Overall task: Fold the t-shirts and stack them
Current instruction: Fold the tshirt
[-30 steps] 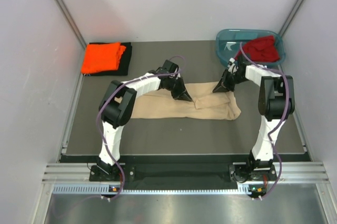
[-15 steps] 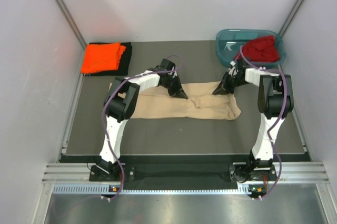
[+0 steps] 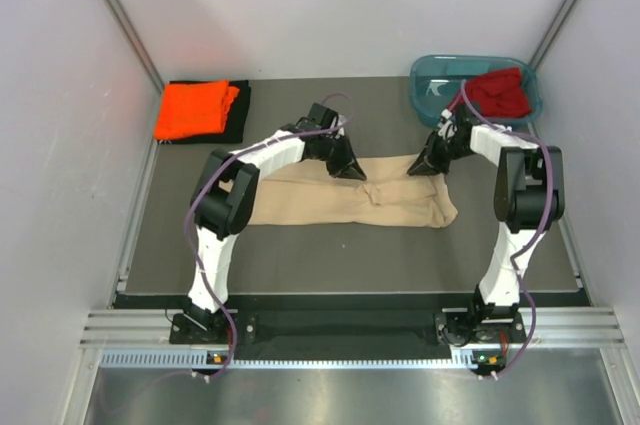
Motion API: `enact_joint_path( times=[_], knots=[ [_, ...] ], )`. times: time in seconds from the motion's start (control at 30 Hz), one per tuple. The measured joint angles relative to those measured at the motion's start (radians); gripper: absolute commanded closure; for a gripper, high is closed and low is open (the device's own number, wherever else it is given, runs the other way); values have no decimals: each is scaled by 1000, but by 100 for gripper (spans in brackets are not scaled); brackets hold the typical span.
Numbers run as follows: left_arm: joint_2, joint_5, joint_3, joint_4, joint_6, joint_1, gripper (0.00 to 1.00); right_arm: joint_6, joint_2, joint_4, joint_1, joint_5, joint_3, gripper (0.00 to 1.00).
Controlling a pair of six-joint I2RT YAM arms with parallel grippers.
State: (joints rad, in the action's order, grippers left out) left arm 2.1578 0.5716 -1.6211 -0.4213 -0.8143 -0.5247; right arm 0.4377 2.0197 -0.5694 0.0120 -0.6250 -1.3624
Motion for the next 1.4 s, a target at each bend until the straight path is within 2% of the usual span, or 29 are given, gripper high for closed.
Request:
enact_joint_path(
  times=[0.33,0.53,0.73,0.87,1.03,1.17,1.27,1.3,1.33,1.4],
  knots=[
    [43,120,64,257,-131,-97,96,-8,-68,25,-16,-55,66,90],
    [103,128,107,232,-114,-73,97,-6,-13,73,-63,-94,152,90],
    [108,132,92,203,-56,-55,99,-10,24,83,-99,-182,149,91],
    [109,131,79,180,-21,-55,98,-23,16,47,-103,-168,129,87],
    [109,131,76,174,-11,-58,97,-54,-95,-45,-111,-132,134,86],
    [109,131,76,175,-13,-63,97,-98,-259,-92,-111,-127,217,85],
    [109,130,76,175,-13,-65,94,-122,-341,-143,-113,-83,305,72],
    [109,130,76,175,-13,-66,92,-130,-355,-156,-115,-58,330,71],
    [109,129,76,175,-11,-66,81,-137,-368,-166,-120,-33,357,71],
    [107,130,72,173,-8,-68,69,-146,-391,-196,-132,17,386,70]
  ],
)
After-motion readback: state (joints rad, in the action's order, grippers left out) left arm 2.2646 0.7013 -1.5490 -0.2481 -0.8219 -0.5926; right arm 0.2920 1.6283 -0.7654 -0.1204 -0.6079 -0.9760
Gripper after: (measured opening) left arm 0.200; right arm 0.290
